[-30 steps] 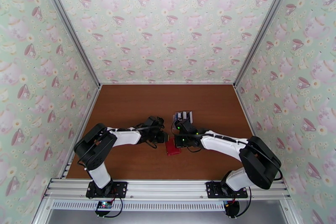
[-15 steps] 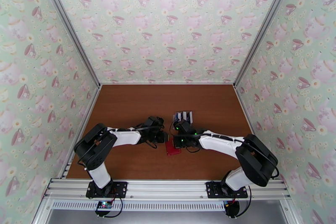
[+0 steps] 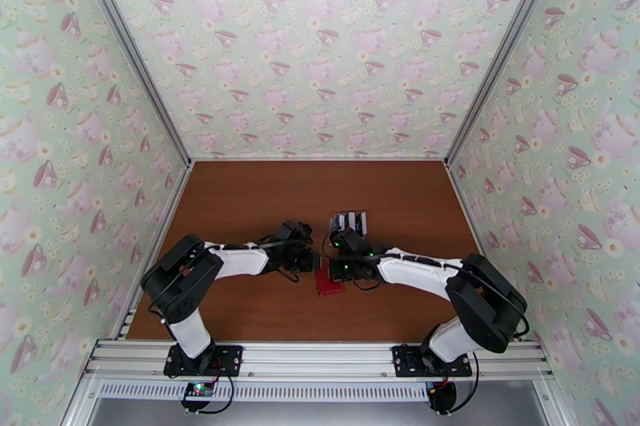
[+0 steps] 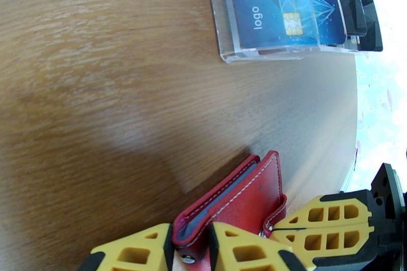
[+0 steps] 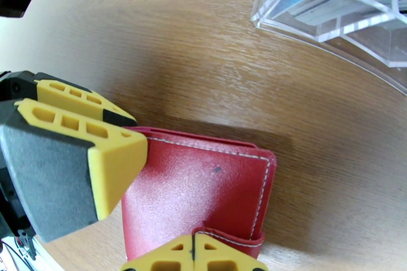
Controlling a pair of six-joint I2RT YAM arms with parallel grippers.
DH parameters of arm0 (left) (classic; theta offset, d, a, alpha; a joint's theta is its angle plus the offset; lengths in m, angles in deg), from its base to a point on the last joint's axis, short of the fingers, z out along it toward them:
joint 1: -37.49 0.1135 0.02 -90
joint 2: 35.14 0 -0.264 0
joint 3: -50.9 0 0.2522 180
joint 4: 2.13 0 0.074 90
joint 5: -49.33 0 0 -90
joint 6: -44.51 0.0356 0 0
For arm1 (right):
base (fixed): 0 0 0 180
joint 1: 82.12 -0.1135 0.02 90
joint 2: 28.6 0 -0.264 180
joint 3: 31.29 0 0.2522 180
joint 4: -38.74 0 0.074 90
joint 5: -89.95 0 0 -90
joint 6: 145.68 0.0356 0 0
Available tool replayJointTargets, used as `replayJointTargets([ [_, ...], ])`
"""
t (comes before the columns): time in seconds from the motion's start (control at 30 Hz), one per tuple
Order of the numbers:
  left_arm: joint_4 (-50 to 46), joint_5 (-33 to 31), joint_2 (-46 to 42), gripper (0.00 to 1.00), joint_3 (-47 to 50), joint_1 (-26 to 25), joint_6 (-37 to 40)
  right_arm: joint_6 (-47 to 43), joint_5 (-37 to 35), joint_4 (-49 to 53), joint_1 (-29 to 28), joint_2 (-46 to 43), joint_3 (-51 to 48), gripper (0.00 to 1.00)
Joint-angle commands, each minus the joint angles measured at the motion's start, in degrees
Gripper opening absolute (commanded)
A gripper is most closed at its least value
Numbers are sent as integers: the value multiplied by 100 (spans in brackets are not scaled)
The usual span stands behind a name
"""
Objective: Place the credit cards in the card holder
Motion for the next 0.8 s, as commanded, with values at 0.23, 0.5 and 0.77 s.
replayJointTargets([
  [0.23, -243, 40, 358, 26, 133, -14, -3, 301, -114, -14, -77, 316, -352, 0],
  [0.5, -250, 77, 375, 26, 126, 50, -5, 486, -154, -60, -146, 141, -667, 0],
  [0.77, -354, 50, 351, 26, 59, 72, 21, 988, -355, -456, -500, 36, -1065, 0],
])
